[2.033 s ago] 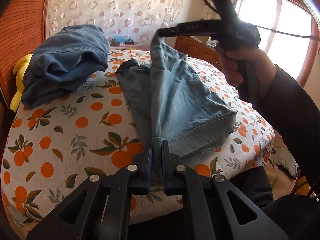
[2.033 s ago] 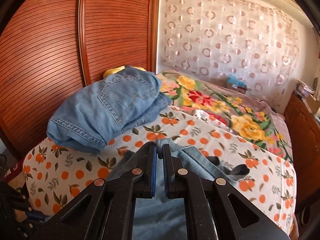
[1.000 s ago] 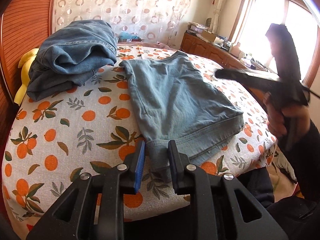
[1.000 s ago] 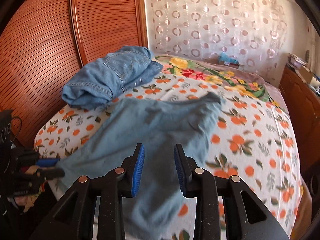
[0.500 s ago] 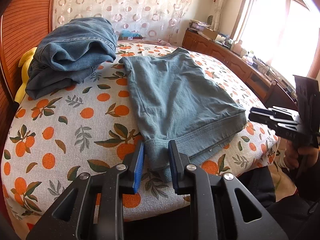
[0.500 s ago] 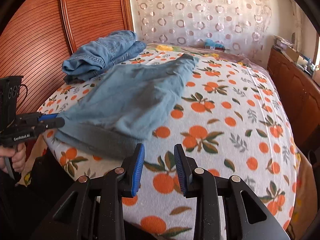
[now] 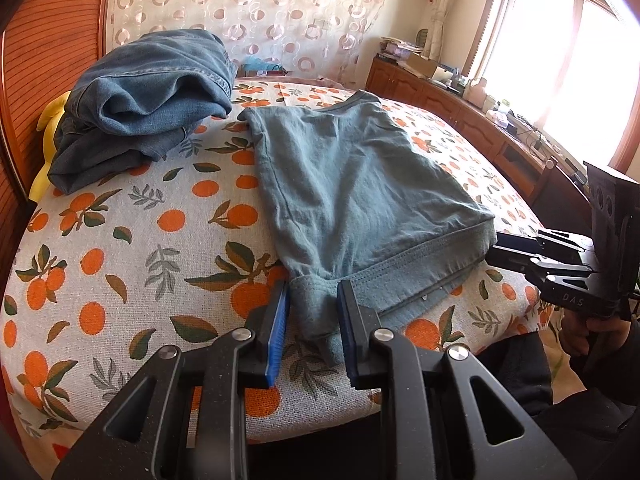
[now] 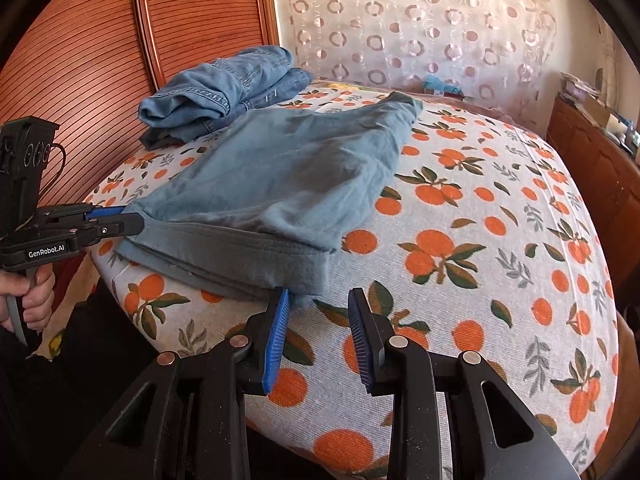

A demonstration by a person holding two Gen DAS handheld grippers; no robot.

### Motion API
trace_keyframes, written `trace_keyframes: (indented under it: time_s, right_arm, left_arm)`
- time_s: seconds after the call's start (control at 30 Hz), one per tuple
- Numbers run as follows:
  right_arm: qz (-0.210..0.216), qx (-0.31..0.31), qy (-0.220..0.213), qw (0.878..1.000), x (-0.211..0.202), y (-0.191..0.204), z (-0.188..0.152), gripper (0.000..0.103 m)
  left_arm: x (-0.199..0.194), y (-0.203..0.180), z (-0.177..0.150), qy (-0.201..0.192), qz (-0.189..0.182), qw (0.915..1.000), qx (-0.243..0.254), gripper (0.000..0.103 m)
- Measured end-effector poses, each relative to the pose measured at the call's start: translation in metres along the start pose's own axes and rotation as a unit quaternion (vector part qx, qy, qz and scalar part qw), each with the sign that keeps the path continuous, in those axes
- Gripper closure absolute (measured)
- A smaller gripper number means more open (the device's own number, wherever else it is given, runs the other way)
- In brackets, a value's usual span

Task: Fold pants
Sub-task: 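Release the folded leg with the right gripper and smooth the shorts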

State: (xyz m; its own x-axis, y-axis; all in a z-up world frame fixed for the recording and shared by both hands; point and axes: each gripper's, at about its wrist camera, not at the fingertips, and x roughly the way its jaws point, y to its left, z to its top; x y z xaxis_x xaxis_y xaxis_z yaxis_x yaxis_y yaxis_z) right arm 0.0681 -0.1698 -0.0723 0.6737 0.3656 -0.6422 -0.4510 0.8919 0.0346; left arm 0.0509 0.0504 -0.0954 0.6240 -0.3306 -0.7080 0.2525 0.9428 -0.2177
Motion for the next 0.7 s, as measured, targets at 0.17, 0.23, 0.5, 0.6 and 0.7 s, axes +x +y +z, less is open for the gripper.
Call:
trace_keyframes:
  time_s: [0.17,0.23,0.5,0.6,0.7]
  right_arm:
    - [0.005,-0.001,-0.010,1.000,-0.001,-0.001,0.002,0.078]
    - [0.003,-0.004,-0.016,1.000,-0.002,0.000,0.004,0.078]
    - [0.017,0.010,-0.008,1.000,0.007,-0.004,0.004,0.084]
    - [0.024,0.023,-0.006,0.999,0.008,-0.006,0.007,0.084]
    - [0.025,0.026,-0.004,0.999,0.011,-0.006,0.008,0.084]
  left_arm:
    - [0.001,0.000,0.000,0.000,-0.001,1.0000,0.000,0.078]
    - [0.002,0.001,0.000,0.000,-0.002,1.0000,-0.001,0.078]
    - [0.003,0.001,-0.002,-0.001,-0.004,1.0000,-0.003,0.078]
    - [0.002,0.001,-0.002,-0.001,-0.004,1.0000,-0.003,0.077]
    - [0.002,0.001,-0.003,-0.002,-0.004,1.0000,-0.003,0.077]
